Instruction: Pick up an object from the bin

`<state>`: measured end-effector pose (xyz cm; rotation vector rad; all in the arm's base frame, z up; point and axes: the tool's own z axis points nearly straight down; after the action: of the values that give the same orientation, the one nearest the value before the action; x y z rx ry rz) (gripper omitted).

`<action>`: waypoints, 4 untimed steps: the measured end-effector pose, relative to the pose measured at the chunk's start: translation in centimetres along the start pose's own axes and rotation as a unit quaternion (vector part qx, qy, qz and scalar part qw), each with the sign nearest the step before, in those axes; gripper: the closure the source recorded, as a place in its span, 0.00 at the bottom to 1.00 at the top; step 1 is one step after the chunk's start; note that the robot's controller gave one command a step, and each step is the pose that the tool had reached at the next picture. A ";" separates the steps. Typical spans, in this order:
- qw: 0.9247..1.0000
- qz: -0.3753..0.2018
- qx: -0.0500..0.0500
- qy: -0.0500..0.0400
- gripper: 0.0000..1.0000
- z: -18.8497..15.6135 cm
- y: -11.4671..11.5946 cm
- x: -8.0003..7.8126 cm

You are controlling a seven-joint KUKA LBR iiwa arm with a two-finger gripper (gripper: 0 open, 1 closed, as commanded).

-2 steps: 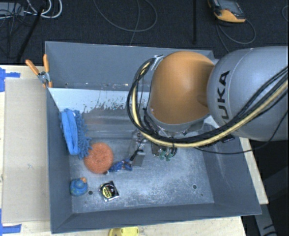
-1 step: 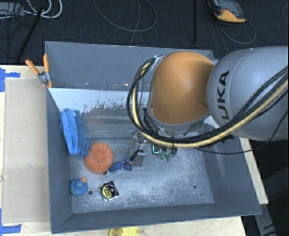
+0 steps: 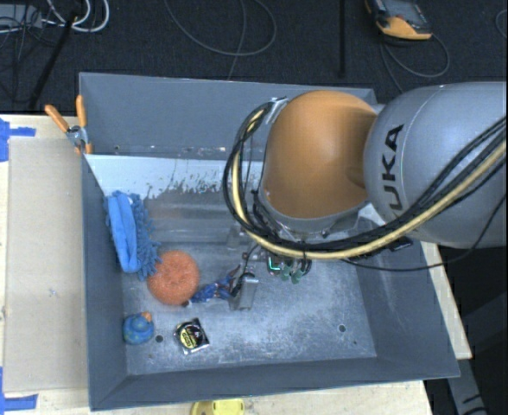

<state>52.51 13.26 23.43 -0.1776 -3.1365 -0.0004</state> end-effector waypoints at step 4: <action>0.999 -0.033 0.000 -0.002 0.00 14.2 1.9 -2.7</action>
Offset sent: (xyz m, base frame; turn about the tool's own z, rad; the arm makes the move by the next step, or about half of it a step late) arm 0.0124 0.0068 -0.0808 0.0371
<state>55.38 14.81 9.19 -0.0736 -3.1457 -0.0013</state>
